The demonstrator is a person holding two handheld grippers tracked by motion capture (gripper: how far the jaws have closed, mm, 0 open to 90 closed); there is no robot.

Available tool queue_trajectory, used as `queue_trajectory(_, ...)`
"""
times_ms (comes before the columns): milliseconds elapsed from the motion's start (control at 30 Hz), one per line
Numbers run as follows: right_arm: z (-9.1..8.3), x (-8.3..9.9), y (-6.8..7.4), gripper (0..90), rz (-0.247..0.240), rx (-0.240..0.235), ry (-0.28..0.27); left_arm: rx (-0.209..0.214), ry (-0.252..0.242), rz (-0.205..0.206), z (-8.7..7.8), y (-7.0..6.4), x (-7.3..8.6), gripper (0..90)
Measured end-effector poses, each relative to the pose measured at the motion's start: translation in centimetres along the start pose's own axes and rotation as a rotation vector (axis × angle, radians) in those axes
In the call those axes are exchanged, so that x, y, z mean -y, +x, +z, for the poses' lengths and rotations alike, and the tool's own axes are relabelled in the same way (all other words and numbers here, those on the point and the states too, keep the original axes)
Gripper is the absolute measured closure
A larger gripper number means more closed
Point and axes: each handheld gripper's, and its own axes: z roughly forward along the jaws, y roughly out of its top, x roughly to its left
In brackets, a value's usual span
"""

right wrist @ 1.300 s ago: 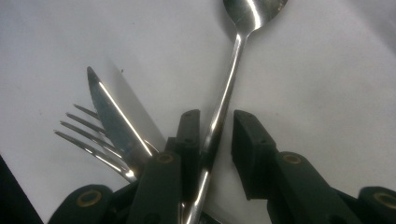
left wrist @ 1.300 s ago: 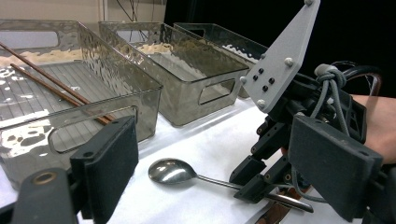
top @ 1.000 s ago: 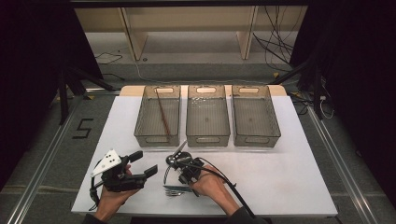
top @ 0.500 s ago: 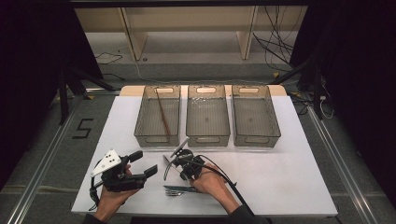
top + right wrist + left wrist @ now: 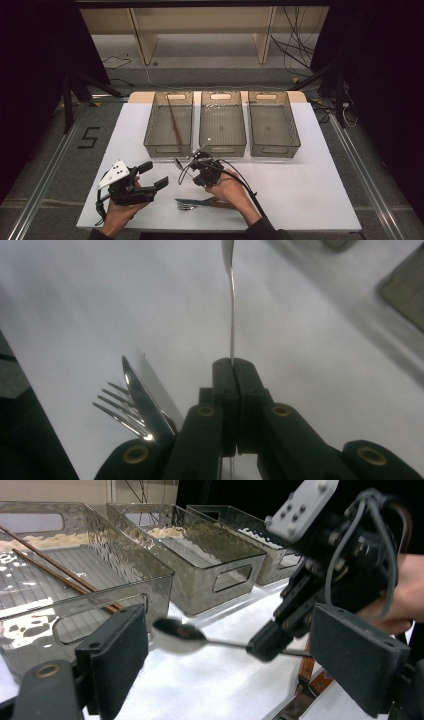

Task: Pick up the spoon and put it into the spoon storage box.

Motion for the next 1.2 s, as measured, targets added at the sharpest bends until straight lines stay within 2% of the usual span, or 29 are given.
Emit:
queue_trajectory(333, -3.4, -1.0, -2.1, 90.0, 0.043, 0.004, -0.130, 0.000, -0.001, -0.001, 0.0, 0.0, 0.0, 15.4)
queue_trajectory(500, -4.4, -1.5, -3.4, 90.0, 0.068, 0.014, -0.186, 0.001, 0.000, -0.001, 0.0, 0.0, 0.0, 15.4)
queue_trajectory(800, -5.7, -2.7, -5.4, 90.0, 0.110, 0.040, -0.244, 0.001, -0.001, -0.001, 0.0, 0.0, 0.0, 15.4)
queue_trajectory(1200, -7.0, -4.1, -7.9, 89.9, 0.165, 0.076, -0.287, 0.001, -0.003, -0.002, 0.0, 0.0, 0.0, 15.4)
